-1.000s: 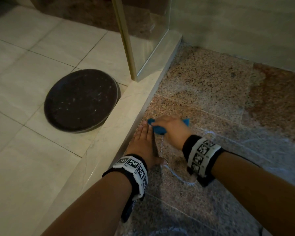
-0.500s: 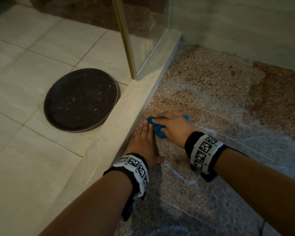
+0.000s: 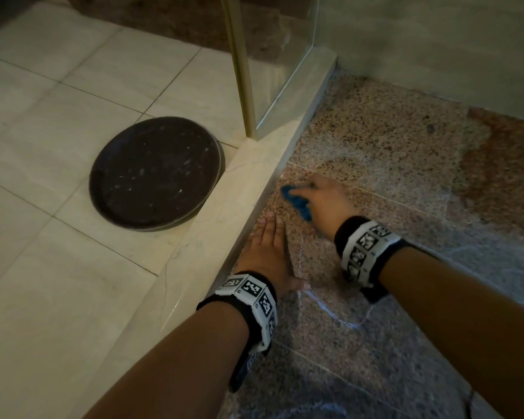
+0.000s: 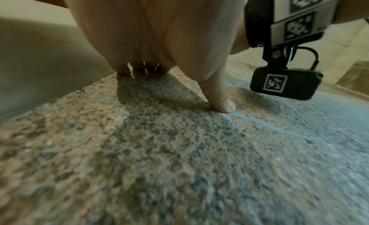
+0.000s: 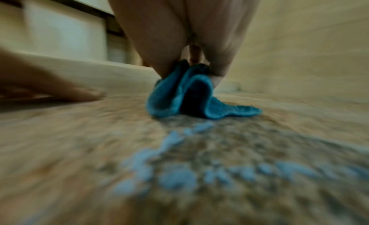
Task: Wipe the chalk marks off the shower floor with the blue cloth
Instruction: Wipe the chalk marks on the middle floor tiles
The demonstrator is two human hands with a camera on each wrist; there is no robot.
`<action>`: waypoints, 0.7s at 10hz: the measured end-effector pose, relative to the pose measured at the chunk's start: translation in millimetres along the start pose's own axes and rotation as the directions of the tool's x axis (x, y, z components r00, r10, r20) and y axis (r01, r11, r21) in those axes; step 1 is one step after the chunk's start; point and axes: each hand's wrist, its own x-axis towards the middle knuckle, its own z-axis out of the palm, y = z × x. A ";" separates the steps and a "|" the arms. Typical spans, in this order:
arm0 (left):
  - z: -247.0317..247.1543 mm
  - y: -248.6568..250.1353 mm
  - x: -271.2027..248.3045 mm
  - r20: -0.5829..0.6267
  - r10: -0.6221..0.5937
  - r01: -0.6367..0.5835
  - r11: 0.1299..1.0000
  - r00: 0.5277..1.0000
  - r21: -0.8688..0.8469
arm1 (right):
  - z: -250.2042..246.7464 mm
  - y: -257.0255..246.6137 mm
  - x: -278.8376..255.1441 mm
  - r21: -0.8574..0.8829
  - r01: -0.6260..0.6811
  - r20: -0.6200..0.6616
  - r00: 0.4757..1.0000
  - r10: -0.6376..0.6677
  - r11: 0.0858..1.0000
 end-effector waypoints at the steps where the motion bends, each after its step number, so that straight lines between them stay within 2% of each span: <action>1: -1.5 0.8 -1.6 0.006 -0.001 0.001 1.000 1.000 -0.022 | -11.3 18.9 4.9 -0.003 -0.178 -0.124 0.977 0.176 0.984; 2: -2.3 2.5 -1.7 0.003 0.001 -0.001 1.000 1.000 -0.025 | -5.1 -1.4 -11.3 0.006 -0.143 -0.057 0.988 0.143 0.990; 3: -0.8 2.1 0.4 0.009 -0.001 0.002 1.000 1.000 -0.030 | 9.1 -19.1 -36.0 -0.004 0.027 0.087 0.996 -0.026 1.000; 4: -1.2 2.2 -0.5 0.000 -0.009 0.009 1.000 1.000 -0.020 | 14.9 -10.0 -36.3 0.389 -0.141 0.105 0.989 0.108 0.911; 5: -5.1 1.8 -4.4 -0.007 -0.010 0.010 0.999 1.000 -0.031 | -9.8 15.7 -40.3 0.297 -0.163 -0.031 0.983 0.180 0.941; 6: -9.2 3.0 -7.9 -0.008 0.003 -0.003 0.999 1.000 -0.044 | -25.3 37.1 -57.1 0.293 -0.330 -0.124 0.917 0.378 0.897; 7: -18.2 5.1 -10.0 0.019 0.000 0.001 0.998 1.000 -0.062 | -7.2 18.4 -77.6 0.159 -0.242 -0.124 0.957 0.262 0.957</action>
